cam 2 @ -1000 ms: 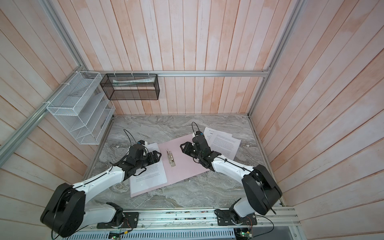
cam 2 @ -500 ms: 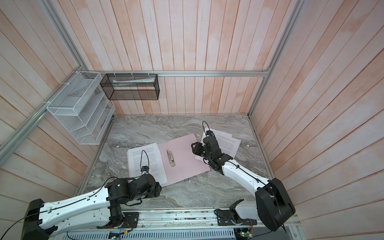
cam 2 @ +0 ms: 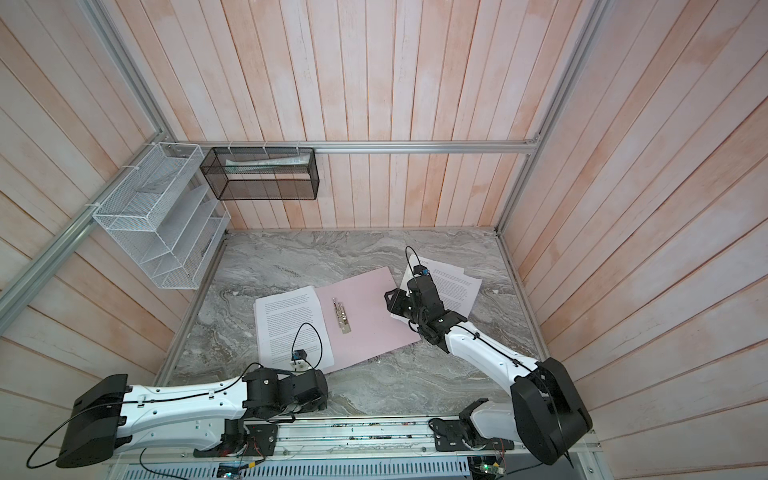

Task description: Put the files into the folder

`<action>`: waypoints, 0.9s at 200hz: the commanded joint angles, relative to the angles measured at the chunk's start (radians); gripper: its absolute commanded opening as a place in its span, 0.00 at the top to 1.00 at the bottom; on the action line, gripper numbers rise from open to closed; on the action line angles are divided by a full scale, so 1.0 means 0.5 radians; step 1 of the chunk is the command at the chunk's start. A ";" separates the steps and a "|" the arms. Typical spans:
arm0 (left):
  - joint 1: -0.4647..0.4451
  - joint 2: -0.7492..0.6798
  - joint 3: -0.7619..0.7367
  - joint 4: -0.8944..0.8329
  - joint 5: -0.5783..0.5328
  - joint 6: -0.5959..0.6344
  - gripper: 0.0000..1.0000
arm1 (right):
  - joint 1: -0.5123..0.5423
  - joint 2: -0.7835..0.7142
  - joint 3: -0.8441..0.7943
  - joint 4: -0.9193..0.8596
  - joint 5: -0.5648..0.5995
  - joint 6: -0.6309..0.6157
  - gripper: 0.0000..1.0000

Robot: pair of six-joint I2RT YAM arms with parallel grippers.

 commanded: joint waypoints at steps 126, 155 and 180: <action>0.479 -0.051 -0.300 0.317 -0.044 0.209 0.14 | -0.074 -0.052 -0.041 -0.059 0.038 -0.049 0.62; 0.547 -0.024 -0.289 0.318 -0.071 0.267 0.13 | -0.083 -0.066 -0.065 -0.056 0.051 -0.050 0.62; 0.668 -0.023 -0.289 0.320 -0.097 0.335 0.14 | -0.099 -0.061 -0.085 -0.056 0.065 -0.055 0.62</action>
